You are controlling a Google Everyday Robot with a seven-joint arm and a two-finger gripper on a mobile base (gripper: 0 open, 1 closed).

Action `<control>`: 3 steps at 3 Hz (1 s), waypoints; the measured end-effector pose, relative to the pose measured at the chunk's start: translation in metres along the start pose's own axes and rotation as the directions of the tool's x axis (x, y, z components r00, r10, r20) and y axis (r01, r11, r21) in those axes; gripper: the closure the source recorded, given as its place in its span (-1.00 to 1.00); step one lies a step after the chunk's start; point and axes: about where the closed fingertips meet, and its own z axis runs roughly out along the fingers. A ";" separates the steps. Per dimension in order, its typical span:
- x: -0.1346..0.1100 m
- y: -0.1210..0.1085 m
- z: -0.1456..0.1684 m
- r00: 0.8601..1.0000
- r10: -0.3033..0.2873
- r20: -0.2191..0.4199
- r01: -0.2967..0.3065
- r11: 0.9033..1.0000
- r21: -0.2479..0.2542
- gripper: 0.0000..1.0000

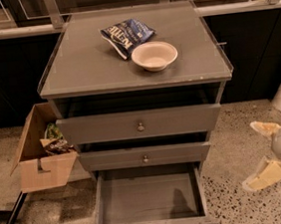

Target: Close bottom drawer

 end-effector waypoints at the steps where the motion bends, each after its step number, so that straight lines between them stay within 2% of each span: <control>1: 0.026 0.005 0.039 0.998 0.046 -0.032 -0.046 0.999 -0.012 -1.00; 2: 0.045 0.010 0.081 0.994 0.081 -0.071 -0.086 0.994 -0.061 -1.00; 3: 0.050 0.012 0.105 0.990 0.090 -0.105 -0.101 0.988 -0.113 -1.00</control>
Offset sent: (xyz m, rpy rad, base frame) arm 0.0114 0.0240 -0.1240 -0.0063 0.1685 -0.0372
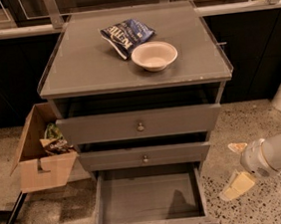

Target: Close bottom drawer

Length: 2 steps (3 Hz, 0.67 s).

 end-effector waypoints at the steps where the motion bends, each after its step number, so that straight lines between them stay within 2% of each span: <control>1: -0.001 0.000 0.002 1.000 -0.001 -0.001 0.001 1.000 -0.003 -0.64; 2: -0.001 0.000 0.002 1.000 -0.001 -0.001 0.001 1.000 -0.004 -0.14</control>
Offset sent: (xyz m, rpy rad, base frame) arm 0.0006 0.0016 -0.0009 0.0005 0.0025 0.0027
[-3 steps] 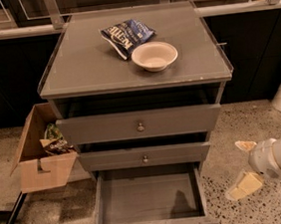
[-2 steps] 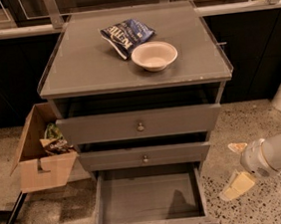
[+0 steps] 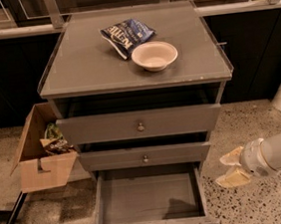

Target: Close bottom drawer

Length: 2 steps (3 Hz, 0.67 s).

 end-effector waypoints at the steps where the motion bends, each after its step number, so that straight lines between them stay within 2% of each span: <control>1: 0.000 0.000 0.000 1.000 0.000 0.000 0.000 1.000 0.000 0.29; 2: 0.000 0.000 0.000 1.000 0.000 0.000 0.000 1.000 0.000 0.76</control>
Offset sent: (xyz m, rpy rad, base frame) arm 0.0000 0.0000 0.0000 0.0000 0.0000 0.0000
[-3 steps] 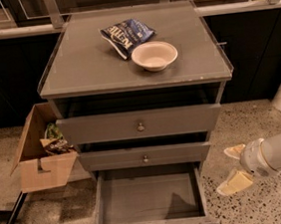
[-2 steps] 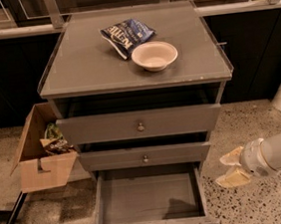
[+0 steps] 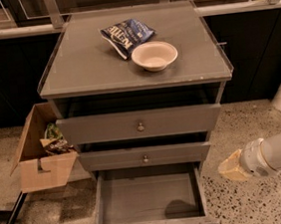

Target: Close bottom drawer

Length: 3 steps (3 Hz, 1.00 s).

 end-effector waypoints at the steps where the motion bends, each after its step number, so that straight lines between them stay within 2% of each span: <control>1: 0.004 0.002 0.011 0.999 0.002 0.038 -0.001 1.000 -0.015 1.00; 2: 0.018 -0.001 0.035 0.990 0.017 0.143 -0.011 0.999 -0.046 1.00; 3: 0.043 -0.004 0.066 0.973 0.029 0.227 -0.018 0.999 -0.048 1.00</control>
Offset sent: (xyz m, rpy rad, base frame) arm 0.0004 0.0008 -0.0865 0.3050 -0.0558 0.0082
